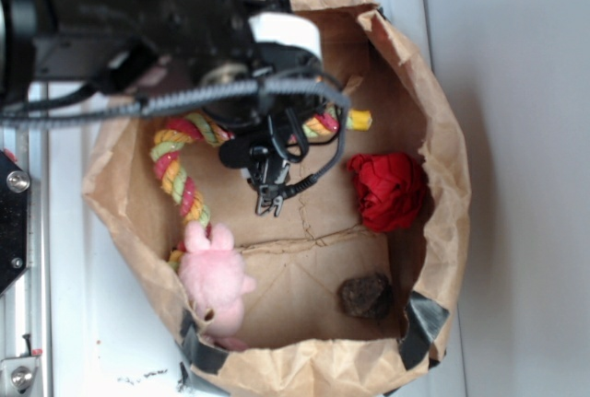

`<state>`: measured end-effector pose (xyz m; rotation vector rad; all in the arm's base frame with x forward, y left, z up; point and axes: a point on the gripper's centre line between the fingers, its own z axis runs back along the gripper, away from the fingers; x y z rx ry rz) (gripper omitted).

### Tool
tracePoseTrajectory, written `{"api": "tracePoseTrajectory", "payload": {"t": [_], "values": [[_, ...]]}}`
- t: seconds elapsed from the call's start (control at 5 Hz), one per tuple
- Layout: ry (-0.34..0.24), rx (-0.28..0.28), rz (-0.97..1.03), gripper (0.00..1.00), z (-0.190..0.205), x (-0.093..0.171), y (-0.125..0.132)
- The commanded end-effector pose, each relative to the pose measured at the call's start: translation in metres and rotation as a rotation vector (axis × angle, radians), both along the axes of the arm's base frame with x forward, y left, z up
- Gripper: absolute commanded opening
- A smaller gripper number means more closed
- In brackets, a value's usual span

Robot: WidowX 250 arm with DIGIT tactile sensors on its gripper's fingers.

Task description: Grab the multicolored rope.

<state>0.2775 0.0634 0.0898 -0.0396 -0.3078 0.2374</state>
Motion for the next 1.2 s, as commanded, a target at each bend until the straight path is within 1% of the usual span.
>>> {"api": "tracePoseTrajectory", "payload": {"t": [0.0,0.2,0.4,0.6,0.8,1.0], "values": [[-0.073,-0.001,0.002,0.0,0.056,-0.002,0.012],[-0.088,0.01,0.009,0.0,0.071,-0.004,0.0],[-0.102,0.026,-0.016,0.0,0.088,-0.007,-0.023],[-0.096,0.049,-0.048,0.0,0.099,-0.007,-0.043],[-0.108,0.081,-0.048,0.0,0.104,-0.006,-0.056],[-0.115,0.086,-0.054,0.0,0.103,-0.003,-0.057]]}}
